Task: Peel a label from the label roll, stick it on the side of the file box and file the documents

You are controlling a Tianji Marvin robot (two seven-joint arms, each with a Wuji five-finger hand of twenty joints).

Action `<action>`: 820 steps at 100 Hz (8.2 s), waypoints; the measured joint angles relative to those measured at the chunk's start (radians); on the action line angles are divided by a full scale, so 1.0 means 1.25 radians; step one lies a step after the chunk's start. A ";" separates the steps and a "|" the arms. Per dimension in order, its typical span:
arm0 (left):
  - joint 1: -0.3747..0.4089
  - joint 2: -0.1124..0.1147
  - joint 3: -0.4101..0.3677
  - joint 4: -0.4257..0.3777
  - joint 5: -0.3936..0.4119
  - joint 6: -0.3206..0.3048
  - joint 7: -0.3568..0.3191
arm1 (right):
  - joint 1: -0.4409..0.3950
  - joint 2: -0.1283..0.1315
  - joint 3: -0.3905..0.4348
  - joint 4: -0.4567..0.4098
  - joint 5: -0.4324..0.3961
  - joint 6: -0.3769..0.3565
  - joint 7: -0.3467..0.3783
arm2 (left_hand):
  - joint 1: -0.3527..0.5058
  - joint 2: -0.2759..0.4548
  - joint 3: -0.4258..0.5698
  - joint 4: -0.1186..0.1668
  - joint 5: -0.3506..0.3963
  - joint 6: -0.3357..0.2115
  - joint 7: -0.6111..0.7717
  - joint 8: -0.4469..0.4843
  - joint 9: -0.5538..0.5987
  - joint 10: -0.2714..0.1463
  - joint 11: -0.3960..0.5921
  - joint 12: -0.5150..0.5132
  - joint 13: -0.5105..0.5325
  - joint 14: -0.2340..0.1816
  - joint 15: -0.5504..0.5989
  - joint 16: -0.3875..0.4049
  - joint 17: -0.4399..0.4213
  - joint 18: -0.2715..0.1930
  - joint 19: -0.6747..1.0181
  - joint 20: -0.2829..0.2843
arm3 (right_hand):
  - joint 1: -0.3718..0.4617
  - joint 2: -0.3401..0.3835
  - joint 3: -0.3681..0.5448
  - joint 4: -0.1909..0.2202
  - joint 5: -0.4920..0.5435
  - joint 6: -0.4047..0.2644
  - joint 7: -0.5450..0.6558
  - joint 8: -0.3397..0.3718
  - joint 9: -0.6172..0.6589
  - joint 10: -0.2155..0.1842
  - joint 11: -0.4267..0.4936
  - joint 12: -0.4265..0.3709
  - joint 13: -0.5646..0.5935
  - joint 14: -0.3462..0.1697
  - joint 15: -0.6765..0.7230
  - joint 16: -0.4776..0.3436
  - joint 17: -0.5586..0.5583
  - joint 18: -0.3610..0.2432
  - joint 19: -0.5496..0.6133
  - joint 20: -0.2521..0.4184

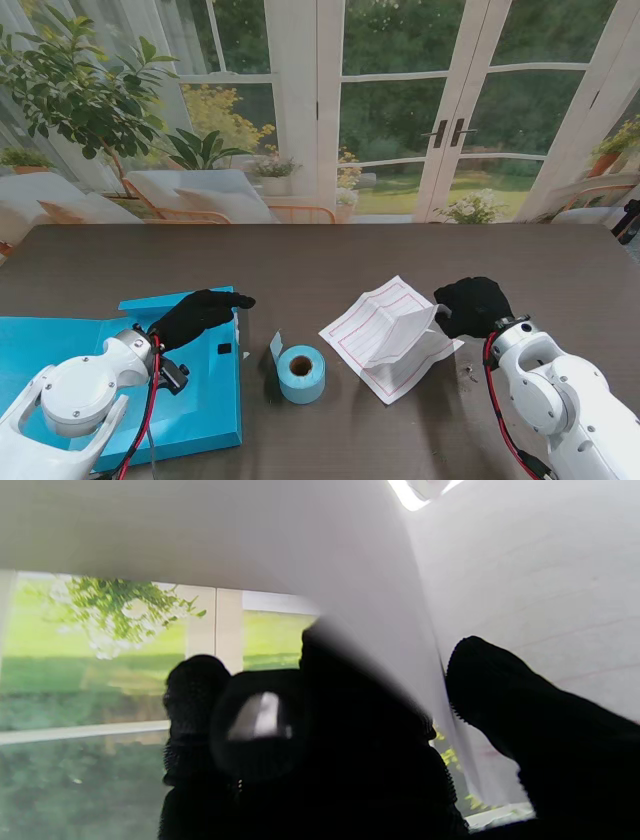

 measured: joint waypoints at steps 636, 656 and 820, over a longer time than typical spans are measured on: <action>-0.347 -0.071 0.283 0.287 -0.507 0.115 -0.174 | 0.107 0.041 -0.171 -0.058 -0.279 -0.240 -0.574 | -0.099 0.008 -0.071 -0.130 0.093 0.100 0.237 0.231 0.286 0.111 0.128 0.354 0.209 0.173 0.323 0.297 0.182 0.141 0.151 0.461 | -0.086 0.084 0.018 0.192 0.203 -0.019 0.108 0.289 0.030 -0.014 0.374 0.056 0.010 -0.002 0.269 0.215 -0.001 -0.066 0.222 0.163; -0.346 -0.077 0.288 0.300 -0.512 0.084 -0.170 | 0.111 0.046 -0.171 -0.050 -0.284 -0.259 -0.579 | -0.091 -0.086 0.040 -0.075 0.053 0.083 0.550 0.289 0.348 0.083 0.175 0.462 0.250 0.173 0.423 0.316 0.222 0.154 0.169 0.525 | -0.094 0.094 0.018 0.192 0.203 -0.022 0.108 0.286 0.030 -0.016 0.372 0.056 0.010 -0.005 0.269 0.205 -0.001 -0.068 0.222 0.163; -0.290 -0.100 0.313 0.294 -0.609 -0.203 -0.127 | 0.117 0.051 -0.165 -0.044 -0.303 -0.235 -0.511 | 0.020 -0.319 0.168 0.113 0.040 -0.016 1.014 0.247 0.617 -0.094 0.729 0.893 0.804 -0.004 1.125 0.401 0.770 0.206 1.264 0.071 | -0.146 0.181 -0.115 0.140 0.053 -0.093 -0.071 0.086 0.014 -0.051 -0.045 -0.057 0.003 -0.041 -0.064 -0.005 0.000 -0.051 -0.008 0.042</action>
